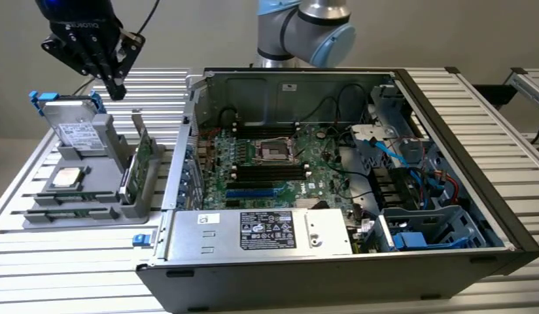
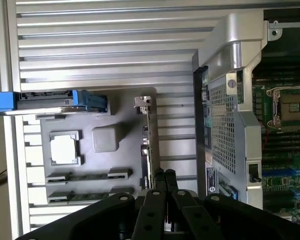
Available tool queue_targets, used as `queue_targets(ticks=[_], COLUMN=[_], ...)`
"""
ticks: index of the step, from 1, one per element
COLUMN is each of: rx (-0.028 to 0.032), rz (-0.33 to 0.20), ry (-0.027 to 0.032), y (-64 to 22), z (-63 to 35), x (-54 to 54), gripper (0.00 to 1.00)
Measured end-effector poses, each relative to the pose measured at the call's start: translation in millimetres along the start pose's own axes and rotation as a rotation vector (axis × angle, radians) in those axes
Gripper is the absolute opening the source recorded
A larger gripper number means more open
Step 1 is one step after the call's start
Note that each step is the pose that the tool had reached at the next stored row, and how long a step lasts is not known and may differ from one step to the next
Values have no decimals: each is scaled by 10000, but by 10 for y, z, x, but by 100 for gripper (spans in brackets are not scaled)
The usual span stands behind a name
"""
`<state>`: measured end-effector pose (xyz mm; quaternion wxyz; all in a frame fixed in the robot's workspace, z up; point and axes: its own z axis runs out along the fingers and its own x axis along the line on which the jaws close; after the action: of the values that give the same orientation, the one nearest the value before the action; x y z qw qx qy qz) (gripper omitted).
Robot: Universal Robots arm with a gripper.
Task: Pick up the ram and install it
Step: 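Reach for the ram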
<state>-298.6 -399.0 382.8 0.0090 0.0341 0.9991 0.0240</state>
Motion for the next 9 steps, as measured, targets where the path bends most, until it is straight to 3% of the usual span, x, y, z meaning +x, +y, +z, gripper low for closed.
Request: queue_targets(ticks=[9], rx=[5], rz=[-53], ry=[88], y=[-40], z=[148], x=[349], gripper=[10])
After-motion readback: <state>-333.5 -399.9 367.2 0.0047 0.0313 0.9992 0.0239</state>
